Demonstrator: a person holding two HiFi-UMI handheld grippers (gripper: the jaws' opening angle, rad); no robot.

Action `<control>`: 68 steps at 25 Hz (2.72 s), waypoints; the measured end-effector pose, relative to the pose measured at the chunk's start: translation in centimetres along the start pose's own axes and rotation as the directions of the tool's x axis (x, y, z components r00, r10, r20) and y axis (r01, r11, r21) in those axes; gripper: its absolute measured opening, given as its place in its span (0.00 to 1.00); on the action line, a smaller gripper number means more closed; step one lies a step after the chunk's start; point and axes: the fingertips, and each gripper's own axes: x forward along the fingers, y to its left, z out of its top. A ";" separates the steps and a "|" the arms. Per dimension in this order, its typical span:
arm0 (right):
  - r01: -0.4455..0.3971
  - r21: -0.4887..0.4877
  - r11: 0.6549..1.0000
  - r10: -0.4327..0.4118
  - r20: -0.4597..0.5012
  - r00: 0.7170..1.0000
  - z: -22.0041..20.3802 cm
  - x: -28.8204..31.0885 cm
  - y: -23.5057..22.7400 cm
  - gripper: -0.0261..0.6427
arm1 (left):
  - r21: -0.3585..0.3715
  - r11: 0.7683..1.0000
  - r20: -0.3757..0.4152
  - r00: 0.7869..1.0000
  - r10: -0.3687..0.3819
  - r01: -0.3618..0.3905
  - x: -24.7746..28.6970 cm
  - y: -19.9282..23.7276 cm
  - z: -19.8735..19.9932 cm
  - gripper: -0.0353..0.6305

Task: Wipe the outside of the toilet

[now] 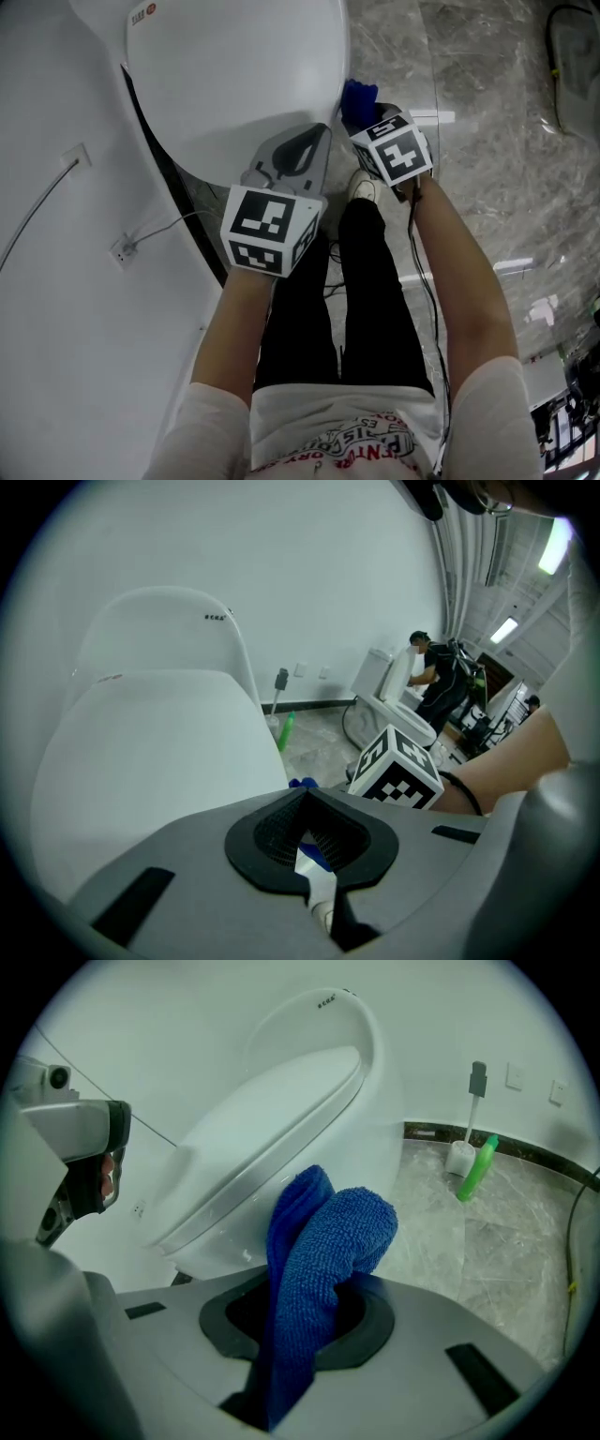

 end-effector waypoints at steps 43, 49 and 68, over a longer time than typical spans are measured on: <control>-0.099 0.128 0.987 0.091 0.067 0.994 -0.9 6.3 29.6 0.15 | -0.310 0.943 0.029 0.990 0.138 -0.122 -24.9 9.9 -22.5 0.06; -0.062 0.060 0.996 0.052 0.161 0.986 1.8 -4.5 31.8 0.15 | -0.252 0.960 0.135 0.978 0.159 -0.121 -28.9 7.3 -13.6 0.06; 0.284 -0.118 0.951 -0.138 0.662 0.737 17.8 -44.4 38.4 0.15 | 0.040 0.981 0.554 0.821 0.135 -0.189 -51.4 -6.5 16.1 0.06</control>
